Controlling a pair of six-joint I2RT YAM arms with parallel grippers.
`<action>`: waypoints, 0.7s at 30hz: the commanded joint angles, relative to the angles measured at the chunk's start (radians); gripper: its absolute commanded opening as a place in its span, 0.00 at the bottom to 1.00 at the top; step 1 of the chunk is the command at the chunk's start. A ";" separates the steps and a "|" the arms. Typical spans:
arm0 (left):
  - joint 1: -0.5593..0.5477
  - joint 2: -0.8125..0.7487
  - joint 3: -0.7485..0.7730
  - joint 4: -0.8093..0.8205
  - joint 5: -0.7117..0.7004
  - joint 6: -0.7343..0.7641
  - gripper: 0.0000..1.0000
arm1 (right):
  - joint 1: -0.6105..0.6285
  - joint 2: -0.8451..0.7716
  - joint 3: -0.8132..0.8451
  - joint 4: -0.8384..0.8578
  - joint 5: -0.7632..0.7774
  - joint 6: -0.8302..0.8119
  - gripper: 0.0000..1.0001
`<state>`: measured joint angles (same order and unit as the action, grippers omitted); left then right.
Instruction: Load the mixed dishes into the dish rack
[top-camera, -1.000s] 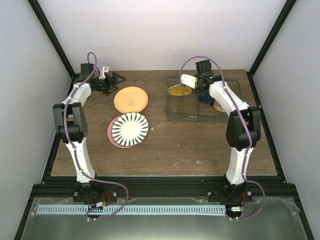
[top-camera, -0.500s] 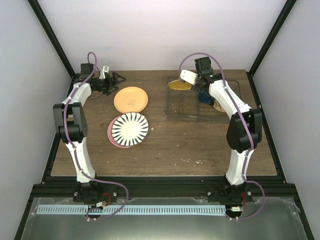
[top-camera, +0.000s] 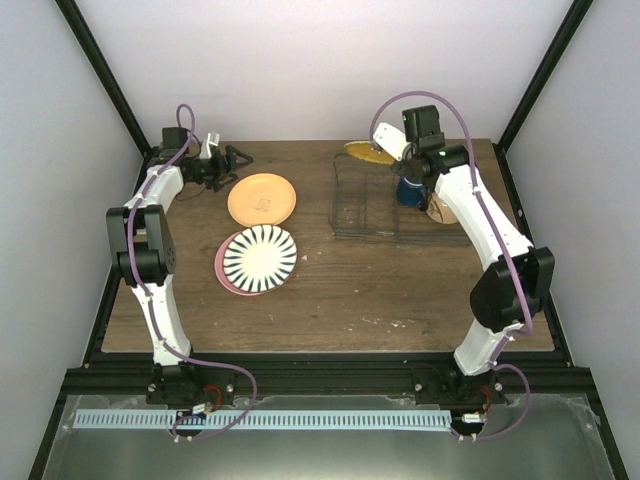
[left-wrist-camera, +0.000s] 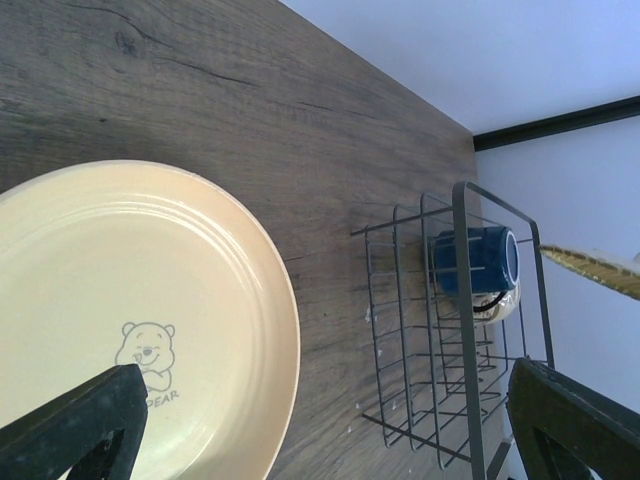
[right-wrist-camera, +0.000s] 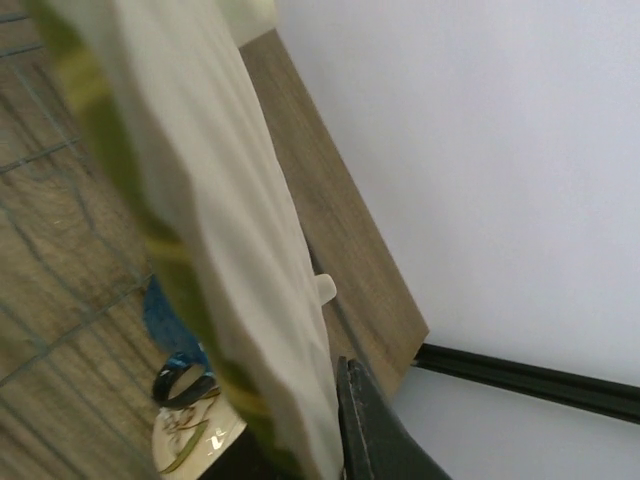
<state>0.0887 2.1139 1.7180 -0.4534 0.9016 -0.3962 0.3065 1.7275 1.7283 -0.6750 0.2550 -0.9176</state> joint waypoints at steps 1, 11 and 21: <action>-0.004 -0.026 -0.014 -0.016 0.008 0.030 1.00 | 0.029 -0.068 -0.025 -0.071 -0.007 0.092 0.01; -0.004 -0.028 -0.021 -0.030 0.007 0.046 1.00 | 0.041 -0.116 -0.147 -0.113 -0.019 0.165 0.01; -0.004 -0.027 -0.019 -0.034 0.011 0.049 1.00 | 0.039 -0.112 -0.251 -0.046 -0.022 0.151 0.01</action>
<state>0.0891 2.1139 1.7000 -0.4847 0.9001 -0.3622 0.3401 1.6459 1.5009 -0.7616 0.2466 -0.7685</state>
